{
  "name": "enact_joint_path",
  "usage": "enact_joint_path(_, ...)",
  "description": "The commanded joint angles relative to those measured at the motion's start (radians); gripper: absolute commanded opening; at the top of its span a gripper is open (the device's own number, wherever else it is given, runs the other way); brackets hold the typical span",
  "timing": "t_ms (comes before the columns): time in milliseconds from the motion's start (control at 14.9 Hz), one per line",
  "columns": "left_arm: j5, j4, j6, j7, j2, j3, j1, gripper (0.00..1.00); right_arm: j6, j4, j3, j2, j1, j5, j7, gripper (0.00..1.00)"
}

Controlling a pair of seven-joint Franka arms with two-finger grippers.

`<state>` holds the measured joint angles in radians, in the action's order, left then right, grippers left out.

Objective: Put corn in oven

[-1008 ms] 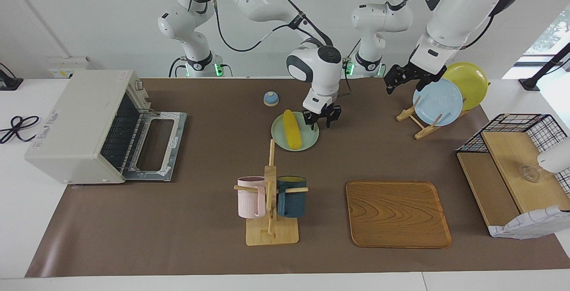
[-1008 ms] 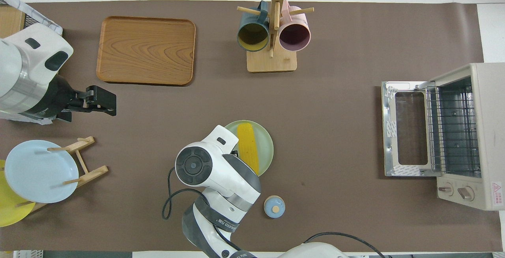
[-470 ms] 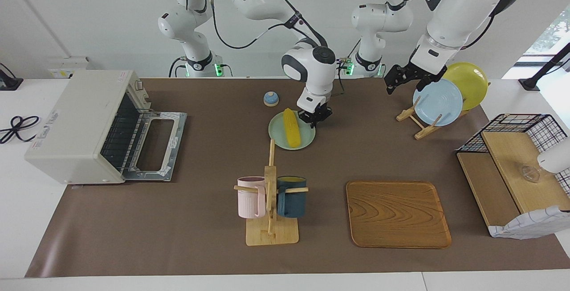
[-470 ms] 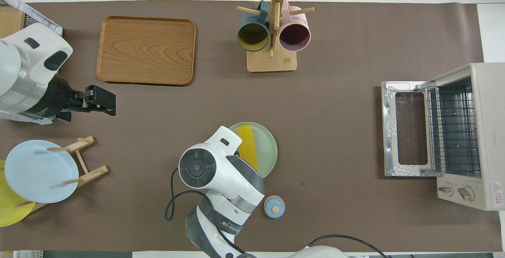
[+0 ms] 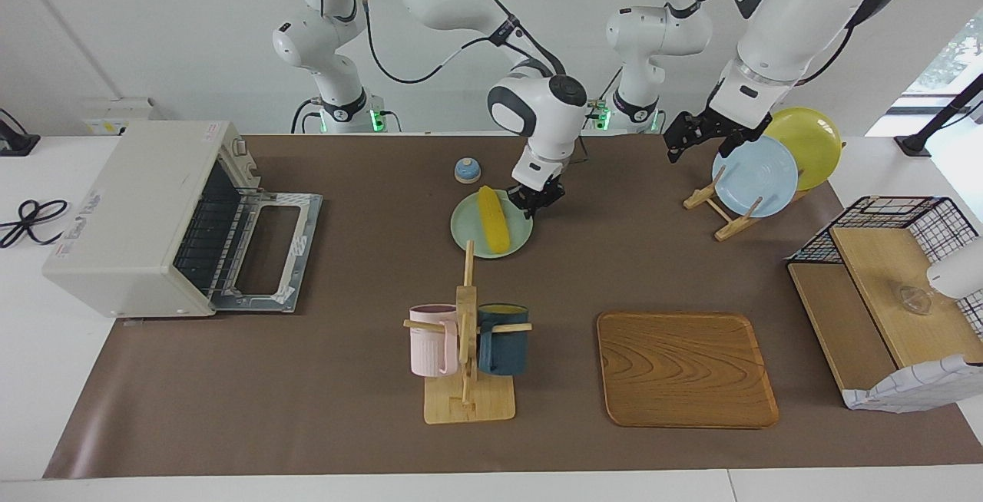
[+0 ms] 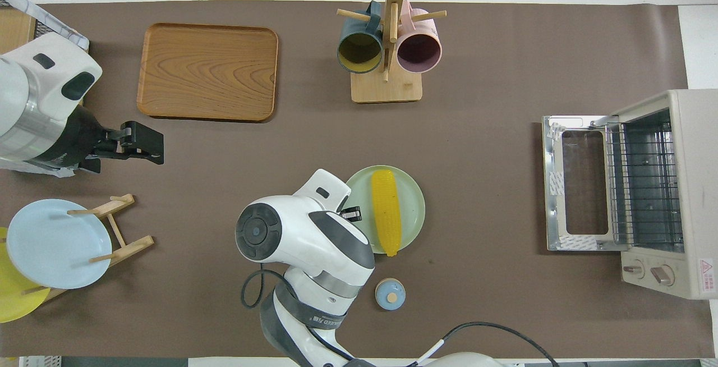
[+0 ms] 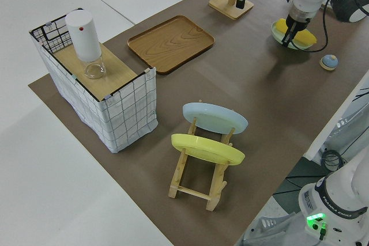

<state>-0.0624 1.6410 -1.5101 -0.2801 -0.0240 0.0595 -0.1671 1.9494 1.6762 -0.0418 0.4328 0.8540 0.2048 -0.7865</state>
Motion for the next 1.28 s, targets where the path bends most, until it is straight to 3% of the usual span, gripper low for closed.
enact_joint_path(0,-0.011,0.014,-0.001,-0.001,-0.020,0.003,0.011,1.00,-0.053,0.016,0.010,-0.080,-0.117,0.024,0.010,0.00)
enact_joint_path(134,-0.011,0.014,-0.001,0.001,-0.020,0.003,0.009,1.00,-0.133,0.033,0.008,-0.135,-0.177,0.024,0.051,0.00)
enact_joint_path(470,-0.011,0.014,-0.001,-0.001,-0.020,0.003,0.009,1.00,-0.199,0.183,0.010,-0.288,-0.386,0.024,0.234,0.00)
enact_joint_path(941,-0.011,0.014,-0.001,-0.001,-0.020,0.003,0.009,1.00,-0.202,0.255,0.008,-0.321,-0.614,0.068,0.476,0.00)
enact_joint_path(1209,-0.011,0.013,-0.001,-0.001,-0.020,0.003,0.009,1.00,-0.135,0.318,0.008,-0.336,-0.726,0.087,0.598,0.00)
